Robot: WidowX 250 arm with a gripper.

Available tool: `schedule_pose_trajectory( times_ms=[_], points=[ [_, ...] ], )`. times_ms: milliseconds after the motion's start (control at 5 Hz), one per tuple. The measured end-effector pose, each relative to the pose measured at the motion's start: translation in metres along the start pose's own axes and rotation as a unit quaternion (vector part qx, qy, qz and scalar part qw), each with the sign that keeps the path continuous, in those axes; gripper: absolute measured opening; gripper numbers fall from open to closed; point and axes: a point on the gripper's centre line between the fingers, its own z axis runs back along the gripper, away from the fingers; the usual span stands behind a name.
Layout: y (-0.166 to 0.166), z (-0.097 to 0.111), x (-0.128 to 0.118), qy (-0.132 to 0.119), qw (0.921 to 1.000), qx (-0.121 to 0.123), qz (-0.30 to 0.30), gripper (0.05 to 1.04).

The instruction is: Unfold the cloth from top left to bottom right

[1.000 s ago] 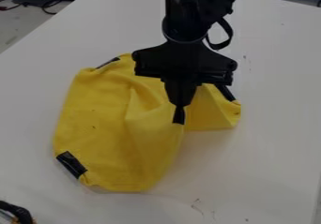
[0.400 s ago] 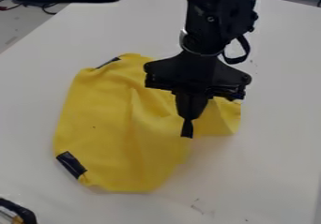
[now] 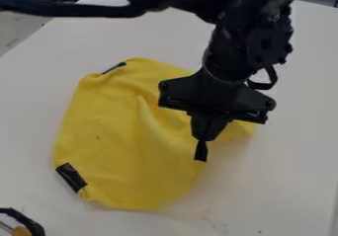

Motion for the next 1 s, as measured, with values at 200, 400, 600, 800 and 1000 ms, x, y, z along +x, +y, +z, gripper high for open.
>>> schedule_pose_trajectory(
  times_ms=[200,400,600,800,1000],
  points=[
    [-0.0018,-0.0006,-0.0089,-0.004,0.9999,-0.003,-0.011,0.075],
    [-0.0002,-0.0025,-0.0106,0.003,0.9996,-0.026,-0.009,0.226],
    [0.0020,-0.0052,-0.0083,0.002,0.9993,-0.033,-0.018,0.487],
    [0.0040,-0.0066,-0.0075,0.008,0.9991,-0.034,-0.023,0.802],
    [0.0064,-0.0070,-0.0096,0.021,0.9988,-0.033,-0.028,1.004]
  ],
)
